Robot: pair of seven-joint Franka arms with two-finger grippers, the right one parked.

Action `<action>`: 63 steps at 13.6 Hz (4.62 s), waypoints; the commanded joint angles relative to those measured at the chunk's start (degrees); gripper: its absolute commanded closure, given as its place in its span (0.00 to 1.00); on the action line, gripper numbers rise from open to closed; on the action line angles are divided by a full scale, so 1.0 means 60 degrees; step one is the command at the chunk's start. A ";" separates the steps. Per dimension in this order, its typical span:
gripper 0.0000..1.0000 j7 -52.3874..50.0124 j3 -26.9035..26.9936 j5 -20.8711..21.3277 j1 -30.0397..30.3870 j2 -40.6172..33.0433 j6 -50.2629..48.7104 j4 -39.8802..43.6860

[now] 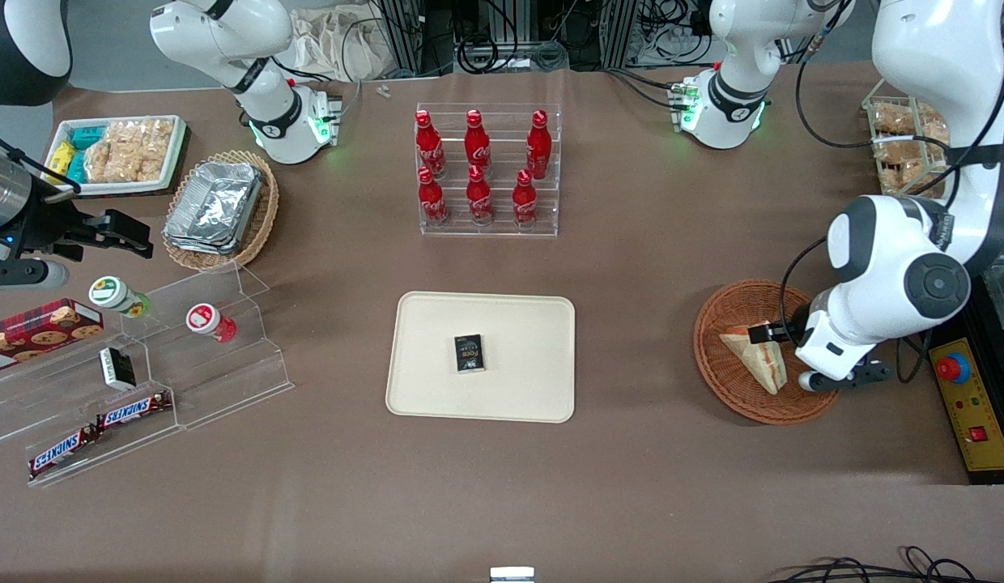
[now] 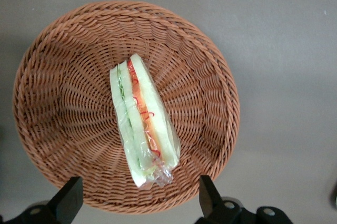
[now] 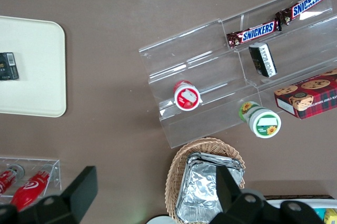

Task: Place sandwich from basket to tray
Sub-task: 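Lower the open left gripper over the wrapped sandwich in the basket, then close the left gripper on the sandwich and lift it, then carry the sandwich with the left gripper over to the cream tray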

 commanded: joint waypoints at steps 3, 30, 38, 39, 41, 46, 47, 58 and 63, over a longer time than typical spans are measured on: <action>0.01 -0.2121 0.0030 -0.0088 -0.0014 -0.0460 0.1766 -0.1168; 0.84 -0.3765 0.0060 0.0131 0.0045 -0.0429 0.3314 -0.2272; 0.86 -0.3386 -0.0393 -0.0043 -0.0028 -0.0753 -0.1766 0.1299; 0.86 -0.3239 -0.0713 -0.0058 -0.0014 -0.0738 -0.2339 0.1710; 0.86 -0.2699 -0.1183 -0.0073 -0.0013 -0.0738 -0.2929 0.2138; 0.86 -0.2417 -0.2867 0.0029 -0.0086 -0.0213 -0.2552 0.2401; 0.86 -0.2446 -0.3044 0.0073 -0.0232 -0.0008 -0.2332 0.2490; 0.84 -0.3353 -0.3031 0.1786 -0.2678 0.2775 -0.0062 0.3530; 0.82 -0.3487 -0.3031 0.1978 -0.2811 0.3816 0.0247 0.4013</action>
